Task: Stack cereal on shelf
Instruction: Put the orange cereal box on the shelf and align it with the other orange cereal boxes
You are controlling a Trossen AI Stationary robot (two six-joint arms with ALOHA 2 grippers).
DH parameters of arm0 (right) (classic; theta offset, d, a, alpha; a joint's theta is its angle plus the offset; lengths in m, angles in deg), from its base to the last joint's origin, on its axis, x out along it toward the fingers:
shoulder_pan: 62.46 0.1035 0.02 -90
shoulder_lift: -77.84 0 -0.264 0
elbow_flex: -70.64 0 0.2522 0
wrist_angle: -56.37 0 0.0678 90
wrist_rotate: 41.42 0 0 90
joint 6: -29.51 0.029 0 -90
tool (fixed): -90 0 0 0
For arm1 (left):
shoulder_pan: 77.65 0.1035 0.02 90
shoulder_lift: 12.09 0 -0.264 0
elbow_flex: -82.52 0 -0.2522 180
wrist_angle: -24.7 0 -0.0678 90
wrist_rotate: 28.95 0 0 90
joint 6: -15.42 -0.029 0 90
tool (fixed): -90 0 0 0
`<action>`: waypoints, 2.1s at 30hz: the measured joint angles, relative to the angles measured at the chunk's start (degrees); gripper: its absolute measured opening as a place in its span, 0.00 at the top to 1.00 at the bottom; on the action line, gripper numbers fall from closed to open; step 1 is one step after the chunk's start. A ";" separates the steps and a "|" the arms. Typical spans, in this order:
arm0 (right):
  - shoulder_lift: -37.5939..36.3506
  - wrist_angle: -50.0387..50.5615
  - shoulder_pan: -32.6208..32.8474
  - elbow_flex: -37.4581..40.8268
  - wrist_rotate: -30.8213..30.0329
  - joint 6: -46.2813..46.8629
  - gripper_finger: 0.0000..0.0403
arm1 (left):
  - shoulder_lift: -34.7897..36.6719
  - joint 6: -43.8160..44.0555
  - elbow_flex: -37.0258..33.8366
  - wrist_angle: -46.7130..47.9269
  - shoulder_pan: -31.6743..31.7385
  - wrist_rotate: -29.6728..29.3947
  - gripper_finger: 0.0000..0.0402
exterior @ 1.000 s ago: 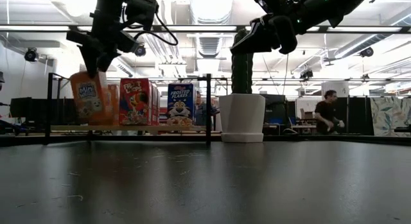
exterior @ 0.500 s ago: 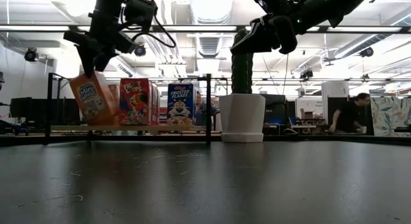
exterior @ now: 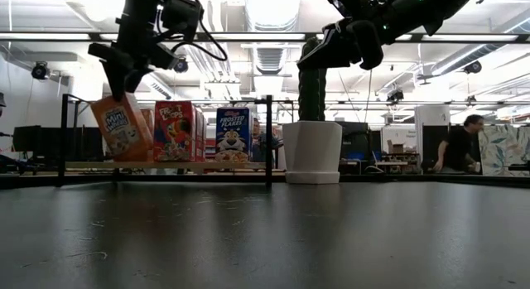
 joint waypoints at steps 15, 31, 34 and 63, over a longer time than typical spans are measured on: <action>0.00 0.00 0.00 0.00 0.00 0.00 0.97 | -0.02 -0.06 -0.40 -1.70 0.00 -0.10 0.47; 0.01 0.00 0.00 0.00 -0.02 0.00 0.97 | 1.05 -0.15 6.26 0.39 -0.07 0.38 0.46; 0.00 0.03 0.00 0.00 -0.02 0.00 0.97 | 3.10 -0.52 7.73 -4.67 0.29 0.52 0.60; 0.02 0.44 -0.02 0.00 -0.02 0.00 0.97 | 10.34 -0.88 -8.88 -15.99 3.76 -0.98 1.00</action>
